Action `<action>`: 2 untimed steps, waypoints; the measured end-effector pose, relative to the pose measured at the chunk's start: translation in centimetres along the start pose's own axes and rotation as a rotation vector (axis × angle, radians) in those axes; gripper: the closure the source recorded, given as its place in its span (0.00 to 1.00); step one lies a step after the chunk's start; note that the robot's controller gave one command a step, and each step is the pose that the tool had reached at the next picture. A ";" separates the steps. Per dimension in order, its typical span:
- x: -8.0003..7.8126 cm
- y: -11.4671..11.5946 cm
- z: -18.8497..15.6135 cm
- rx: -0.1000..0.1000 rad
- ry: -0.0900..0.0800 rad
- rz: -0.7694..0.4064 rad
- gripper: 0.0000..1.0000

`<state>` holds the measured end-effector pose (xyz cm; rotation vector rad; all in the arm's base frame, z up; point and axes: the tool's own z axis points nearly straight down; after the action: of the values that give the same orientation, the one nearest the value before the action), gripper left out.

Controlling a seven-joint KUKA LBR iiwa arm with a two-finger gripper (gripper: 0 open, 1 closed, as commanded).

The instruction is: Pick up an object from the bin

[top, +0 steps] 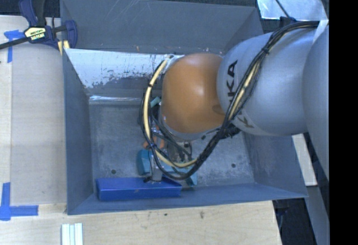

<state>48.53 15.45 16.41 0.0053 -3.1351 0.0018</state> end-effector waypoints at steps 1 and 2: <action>-0.2 -0.1 -0.5 -0.002 -0.008 0.003 0.00; -0.3 -1.4 2.7 -0.002 -0.009 -0.073 0.00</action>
Offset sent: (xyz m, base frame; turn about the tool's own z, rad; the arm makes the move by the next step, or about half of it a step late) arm 0.0023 -0.0213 -0.0462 -0.1133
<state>48.79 14.10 13.69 0.1193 -3.1418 -0.0010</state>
